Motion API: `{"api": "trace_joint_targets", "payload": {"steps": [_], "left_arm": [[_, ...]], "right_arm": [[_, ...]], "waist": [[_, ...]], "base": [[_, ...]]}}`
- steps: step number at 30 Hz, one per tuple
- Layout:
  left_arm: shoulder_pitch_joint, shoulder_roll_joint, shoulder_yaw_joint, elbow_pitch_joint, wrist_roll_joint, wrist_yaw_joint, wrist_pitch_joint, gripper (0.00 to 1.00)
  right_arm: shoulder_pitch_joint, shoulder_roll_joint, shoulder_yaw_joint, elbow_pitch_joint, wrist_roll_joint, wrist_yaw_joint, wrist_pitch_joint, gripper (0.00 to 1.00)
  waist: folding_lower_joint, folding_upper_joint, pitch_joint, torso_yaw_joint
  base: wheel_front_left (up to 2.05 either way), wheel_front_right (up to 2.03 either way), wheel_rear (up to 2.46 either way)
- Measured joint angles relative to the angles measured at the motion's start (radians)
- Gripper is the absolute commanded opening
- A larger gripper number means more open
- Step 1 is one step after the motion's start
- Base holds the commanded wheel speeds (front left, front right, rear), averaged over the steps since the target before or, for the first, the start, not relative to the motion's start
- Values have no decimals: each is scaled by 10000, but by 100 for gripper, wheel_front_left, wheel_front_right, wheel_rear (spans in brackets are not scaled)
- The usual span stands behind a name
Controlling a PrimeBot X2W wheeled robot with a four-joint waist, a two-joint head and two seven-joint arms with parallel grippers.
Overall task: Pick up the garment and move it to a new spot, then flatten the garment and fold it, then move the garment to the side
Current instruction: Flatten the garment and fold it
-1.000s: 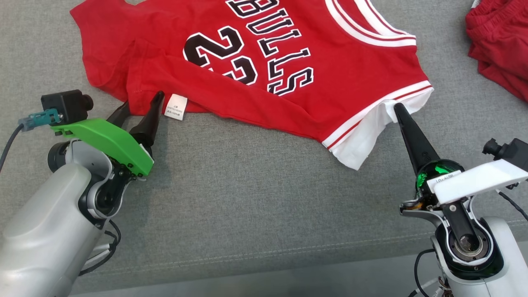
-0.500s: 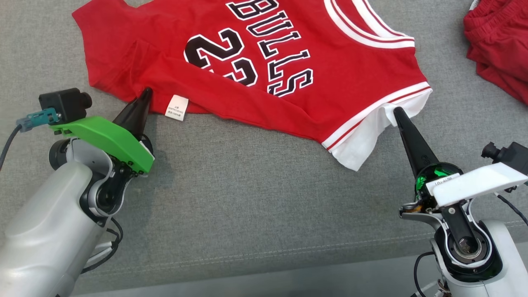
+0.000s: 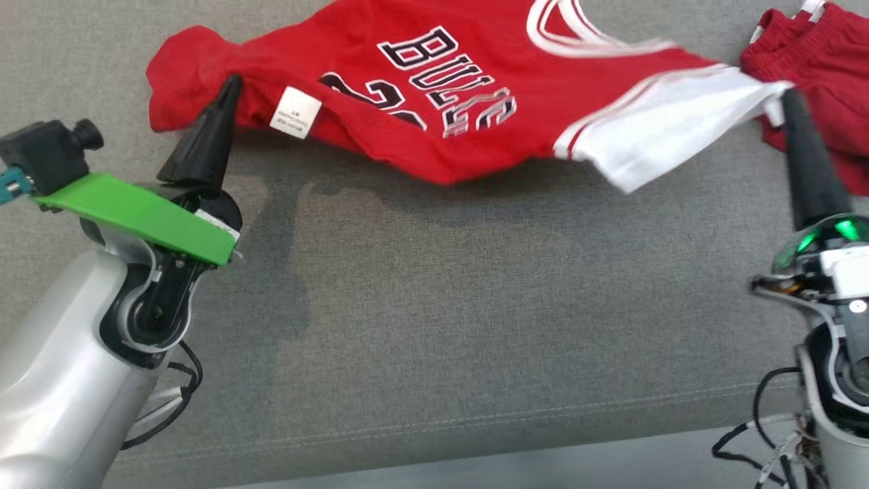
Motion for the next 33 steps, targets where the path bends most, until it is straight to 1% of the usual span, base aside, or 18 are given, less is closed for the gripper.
{"api": "trace_joint_targets", "payload": {"steps": [2, 4, 9, 12, 15, 16, 18, 20, 22, 24, 26, 27, 30, 32, 33], "left_arm": [[178, 98, 364, -671, -228, -61, -109, 0], [302, 313, 700, -1287, -322, -104, -186, 0], [905, 1041, 2113, -2851, -1093, -150, -280, 0], [1266, 1476, 3012, -3745, -1411, -123, -284, 0], [1594, 1973, 3870, -4732, -1724, 222, -288, 0], [1698, 2142, 4113, -5099, -1868, 389, -309, 0], [1857, 2368, 4523, -5827, -2042, 713, -313, 0], [1985, 2577, 4707, -6422, -2332, 1104, -311, 0], [2101, 2788, 4742, -6815, -2558, 1511, -153, 0], [2150, 3091, 4713, -7056, -2637, 1875, 245, 0], [2126, 3266, 4585, -7194, -3051, 1908, 681, 0], [2092, 3423, 4370, -7127, -3060, 1908, 976, 0], [1786, 3568, 3822, -6251, -3239, 1910, 1737, 0], [1316, 3576, 3521, -5469, -3271, 1998, 2128, 0], [925, 3557, 3392, -5060, -3260, 2025, 2263, 0]], "right_arm": [[-262, -238, -359, -558, -67, 8, -92, 0], [-392, -414, -610, -1116, -86, 109, -98, 0], [-625, -497, -1020, -2433, 148, 253, -150, 0], [-682, -523, -1269, -3112, 330, 244, -148, 0], [-796, -531, -1499, -3908, 562, 230, -140, 0], [-823, -527, -1549, -4207, 717, 169, -113, 0], [-856, -527, -1666, -4732, 903, 157, -31, 0], [-930, -525, -1703, -5112, 1076, 82, 104, 0], [-944, -531, -1641, -5218, 1369, 69, 322, 0], [-956, -533, -1400, -5056, 1538, 56, 602, 0], [-1035, -568, -1099, -4591, 1620, -10, 907, 0], [-1102, -587, -991, -4134, 1597, -10, 1034, 0], [-1378, -556, -447, -2452, 1611, -8, 1476, 0], [-2006, -508, -322, -1110, 1350, -12, 1597, 0], [-2503, -378, -437, -384, 1154, -13, 1540, 0]], "waist": [[0, 0, -167, 2], [0, 0, -349, 18], [0, 0, -881, 78], [-1, 0, -1226, 97], [0, 0, -1554, 89], [0, 0, -1651, 75], [0, 0, -1797, 32], [0, 0, -1852, -43], [0, 0, -1804, -87], [0, 0, -1695, -107], [0, 0, -1540, -108], [0, 0, -1443, -98], [0, 0, -1112, -9], [0, 0, -864, 86], [0, 0, -733, 138]], "base": [[0, 0, 0], [0, 0, 0], [0, 0, 0], [0, 0, 0], [0, 0, 0], [0, 0, 0], [0, 0, 0], [0, 0, 0], [0, 0, 0], [0, 0, 0], [0, 0, 0], [0, 0, 0], [0, 0, 0], [0, 0, 0], [0, 0, 0]]}}
